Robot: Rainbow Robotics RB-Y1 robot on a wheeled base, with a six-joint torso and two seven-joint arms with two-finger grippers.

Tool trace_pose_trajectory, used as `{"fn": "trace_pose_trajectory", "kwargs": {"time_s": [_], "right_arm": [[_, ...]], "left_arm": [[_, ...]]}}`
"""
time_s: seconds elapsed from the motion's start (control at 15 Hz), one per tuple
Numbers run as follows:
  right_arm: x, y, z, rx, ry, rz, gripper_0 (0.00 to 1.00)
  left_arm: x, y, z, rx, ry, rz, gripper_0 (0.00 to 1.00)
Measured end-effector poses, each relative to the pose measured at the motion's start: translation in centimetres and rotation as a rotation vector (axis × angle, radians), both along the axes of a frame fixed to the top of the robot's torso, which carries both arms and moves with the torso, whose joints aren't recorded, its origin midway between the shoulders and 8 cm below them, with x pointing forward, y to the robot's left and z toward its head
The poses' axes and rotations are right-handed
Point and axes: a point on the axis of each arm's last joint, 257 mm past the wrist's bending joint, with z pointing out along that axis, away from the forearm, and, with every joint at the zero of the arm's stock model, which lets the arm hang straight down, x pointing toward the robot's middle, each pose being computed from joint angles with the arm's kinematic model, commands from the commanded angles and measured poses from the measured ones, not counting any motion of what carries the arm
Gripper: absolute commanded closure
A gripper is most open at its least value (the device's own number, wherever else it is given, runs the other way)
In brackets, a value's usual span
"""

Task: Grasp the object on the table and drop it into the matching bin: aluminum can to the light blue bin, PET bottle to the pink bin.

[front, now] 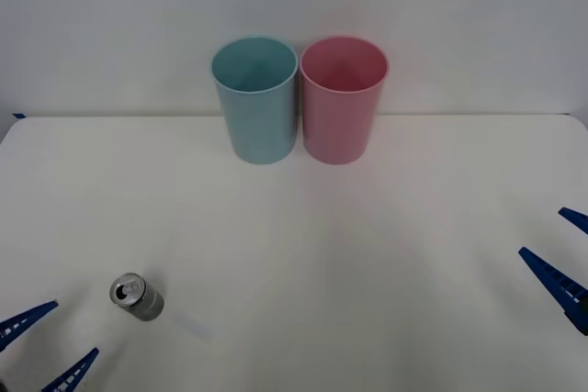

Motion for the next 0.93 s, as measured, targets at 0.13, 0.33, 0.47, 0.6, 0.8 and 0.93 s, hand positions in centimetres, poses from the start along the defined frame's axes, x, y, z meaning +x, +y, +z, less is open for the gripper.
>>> {"fn": "trace_pose_trajectory", "kwargs": {"time_s": [0.13, 0.33, 0.47, 0.6, 0.8, 0.93], "right_arm": [[0.0, 0.0, 0.0, 0.0, 0.0, 0.0, 0.0], [0.0, 0.0, 0.0, 0.0, 0.0, 0.0, 0.0], [0.0, 0.0, 0.0, 0.0, 0.0, 0.0, 0.0], [0.0, 0.0, 0.0, 0.0, 0.0, 0.0, 0.0], [0.0, 0.0, 0.0, 0.0, 0.0, 0.0, 0.0], [0.0, 0.0, 0.0, 0.0, 0.0, 0.0, 0.0]], "left_arm": [[0.4, -0.3, -0.6, 0.012, 0.001, 0.008, 0.0], [1.4, -0.7, -1.8, 0.018, 0.005, 0.016, 0.0], [2.3, -1.1, -2.6, 0.018, -0.002, 0.016, 0.0], [3.0, -1.7, -3.0, 0.005, 0.0, 0.008, 0.0], [3.8, -2.8, -3.2, -0.013, -0.002, -0.004, 0.0], [4.3, -3.8, -3.3, -0.026, -0.008, -0.006, 0.0]]}}
